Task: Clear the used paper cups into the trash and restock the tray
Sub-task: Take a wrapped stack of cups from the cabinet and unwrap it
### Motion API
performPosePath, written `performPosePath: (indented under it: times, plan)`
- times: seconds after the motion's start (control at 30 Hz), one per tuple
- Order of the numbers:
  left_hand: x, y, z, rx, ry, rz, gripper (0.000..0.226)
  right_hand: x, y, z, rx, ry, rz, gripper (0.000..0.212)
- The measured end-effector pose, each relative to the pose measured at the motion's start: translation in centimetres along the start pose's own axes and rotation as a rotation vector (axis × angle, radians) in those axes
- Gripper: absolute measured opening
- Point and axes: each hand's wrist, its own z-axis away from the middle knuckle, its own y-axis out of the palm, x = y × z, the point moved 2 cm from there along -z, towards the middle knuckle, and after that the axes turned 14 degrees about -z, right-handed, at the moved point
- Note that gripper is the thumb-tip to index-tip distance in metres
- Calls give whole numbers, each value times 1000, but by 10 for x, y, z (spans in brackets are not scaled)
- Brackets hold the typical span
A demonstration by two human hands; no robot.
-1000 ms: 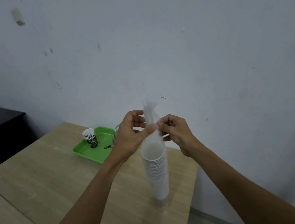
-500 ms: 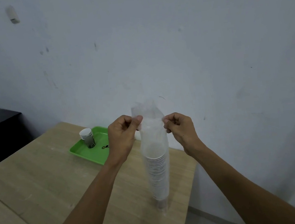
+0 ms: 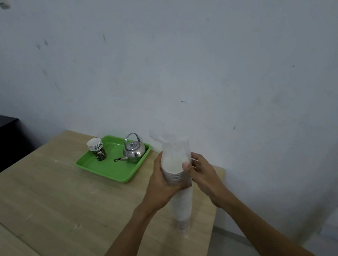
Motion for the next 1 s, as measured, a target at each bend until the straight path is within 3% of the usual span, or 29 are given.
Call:
performPosePath:
  times: [0.13,0.33,0.67,1.0]
  plan:
    - [6,9,2,-40,-39,-8,87,-18,0,-4,-16,-26,11,39]
    - [31,21,9,-39,-95,-3,83,-48,-5,-5,-31,-26,180,64]
    - [72,51,18,-102,-175,13,80,-104,-12,-1,-90,57,213,91]
    - [101,73,24,-205,-153,46,80,-147,-20,-1,-183,106,182,75]
